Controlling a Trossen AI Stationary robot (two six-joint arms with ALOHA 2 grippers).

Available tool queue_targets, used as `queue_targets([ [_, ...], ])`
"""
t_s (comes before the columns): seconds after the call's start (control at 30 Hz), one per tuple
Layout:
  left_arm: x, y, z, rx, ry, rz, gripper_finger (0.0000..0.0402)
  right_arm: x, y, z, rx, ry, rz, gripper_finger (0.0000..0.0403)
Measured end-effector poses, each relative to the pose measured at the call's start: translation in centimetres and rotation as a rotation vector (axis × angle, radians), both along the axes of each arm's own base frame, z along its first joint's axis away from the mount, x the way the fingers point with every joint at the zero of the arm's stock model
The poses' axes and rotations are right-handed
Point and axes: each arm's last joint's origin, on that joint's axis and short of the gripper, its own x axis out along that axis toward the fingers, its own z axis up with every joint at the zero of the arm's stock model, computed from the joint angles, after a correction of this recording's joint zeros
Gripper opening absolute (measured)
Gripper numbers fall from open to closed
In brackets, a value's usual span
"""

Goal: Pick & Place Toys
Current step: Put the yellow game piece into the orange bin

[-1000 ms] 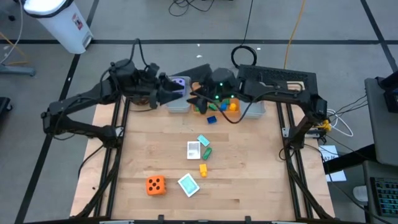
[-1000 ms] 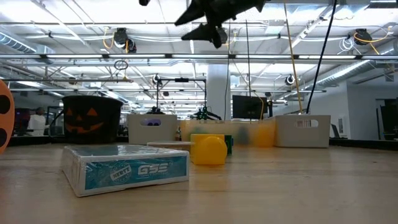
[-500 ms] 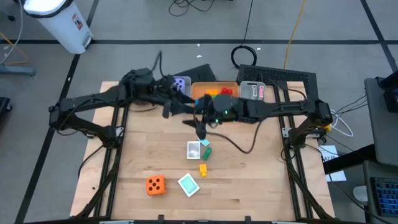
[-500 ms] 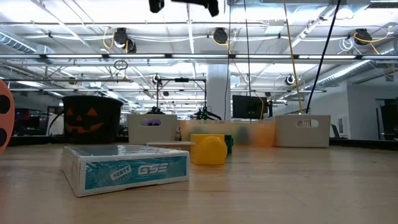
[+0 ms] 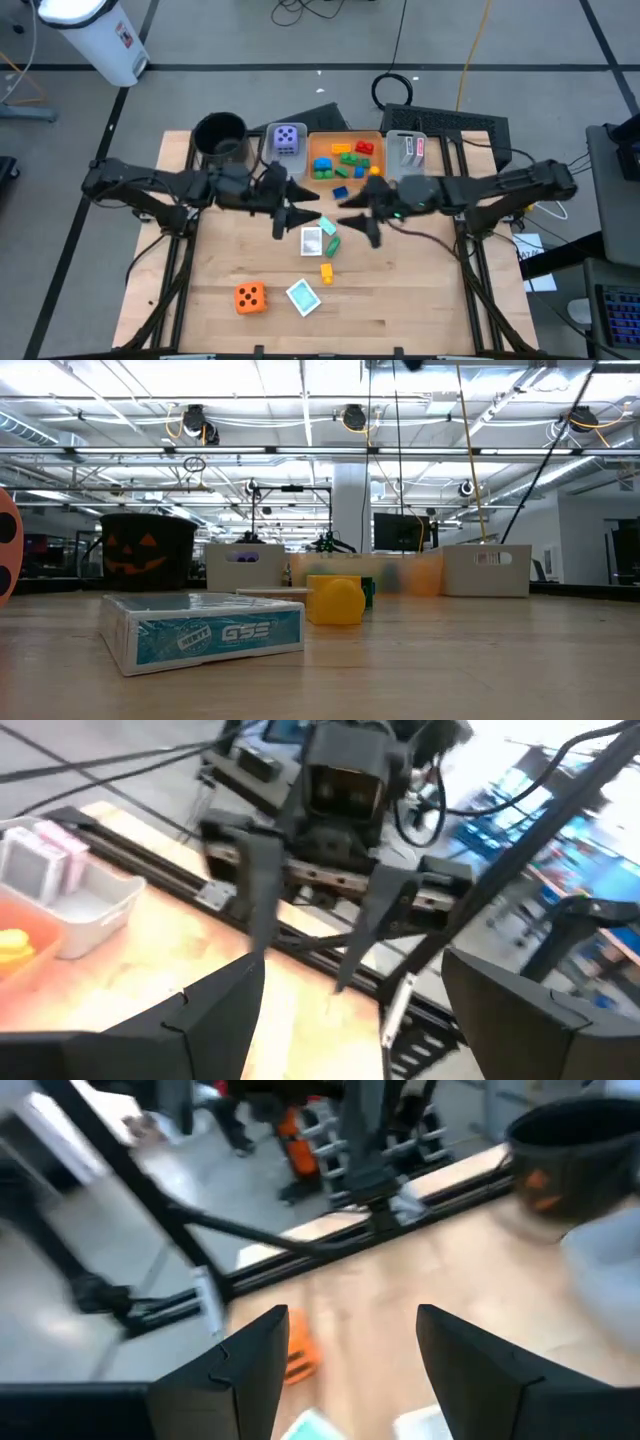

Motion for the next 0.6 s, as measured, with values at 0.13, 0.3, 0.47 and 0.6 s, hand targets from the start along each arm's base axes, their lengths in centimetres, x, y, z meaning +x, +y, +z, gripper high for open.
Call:
queue_targets([
  [0.13, 0.6, -2.0, -1.5, -0.046, 0.078, 0.056, 0.0310, -2.7, 1.3, -2.7, 0.088, -0.032, 0.011, 0.0210],
  [0.3, 1.7, -4.1, -4.3, -0.124, 0.209, 0.112, 0.0310, -4.4, 3.0, -5.9, 0.146, 0.012, 0.045, 0.0210],
  [0.47, 3.1, -6.1, -7.3, -0.213, 0.324, 0.123, 0.0310, -5.1, 4.6, -8.0, 0.140, 0.085, 0.096, 0.0210],
  [0.6, 3.9, -7.6, -9.7, -0.241, 0.430, 0.085, 0.0310, -5.5, 5.6, -9.7, 0.053, 0.188, 0.102, 0.0210],
])
